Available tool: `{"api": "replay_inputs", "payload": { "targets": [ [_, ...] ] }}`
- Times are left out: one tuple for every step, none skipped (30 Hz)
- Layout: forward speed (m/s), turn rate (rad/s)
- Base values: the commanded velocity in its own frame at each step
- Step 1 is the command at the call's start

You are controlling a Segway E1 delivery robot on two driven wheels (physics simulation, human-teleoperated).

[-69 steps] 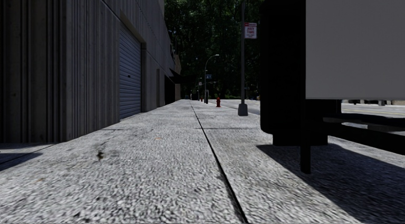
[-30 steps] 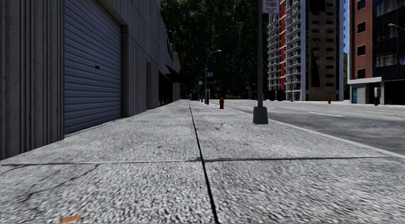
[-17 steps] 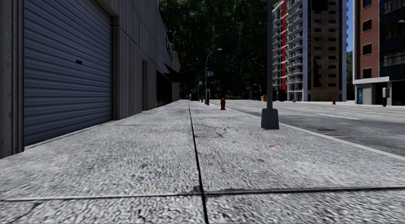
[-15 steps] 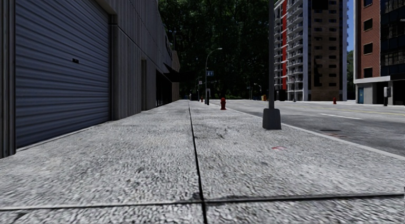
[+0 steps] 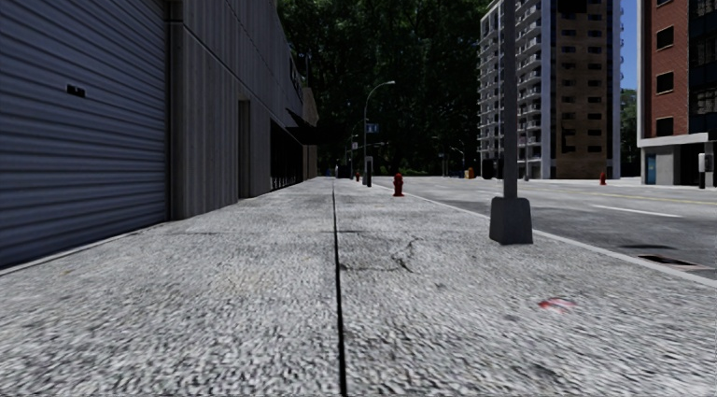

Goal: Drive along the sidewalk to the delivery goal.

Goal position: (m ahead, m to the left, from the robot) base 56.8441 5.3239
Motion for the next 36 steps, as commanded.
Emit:
{"api": "replay_inputs", "payload": {
  "targets": [
    [2.00, 0.50],
    [2.00, 0.54],
    [2.00, 0.55],
    [2.00, 0.55],
    [2.00, 0.50],
    [2.00, 0.34],
    [2.00, 0.18],
    [2.00, 0.18],
    [2.00, 0.00],
    [2.00, 0.00],
    [2.00, 0.00],
    [2.00, 0.00],
    [2.00, 0.00],
    [2.00, 0.00],
    [2.00, 0.00],
    [2.00, 0.00],
    [2.00, 0.00],
    [2.00, 0.00],
    [2.00, 0.00],
    [2.00, 0.00],
    [2.00, 0.00],
    [2.00, 0.00],
    [2.00, 0.00],
    [2.00, 0.00],
    [2.00, 0.00],
    [2.00, 0.00],
    [2.00, 0.00],
    [2.00, 0.00],
    [2.00, 0.00],
    [2.00, 0.00],
    [2.00, 0.00],
    [2.00, 0.00],
    [2.00, 0.00],
    [2.00, 0.00],
    [2.00, 0.00],
    [2.00, 0.00]
  ]
}}
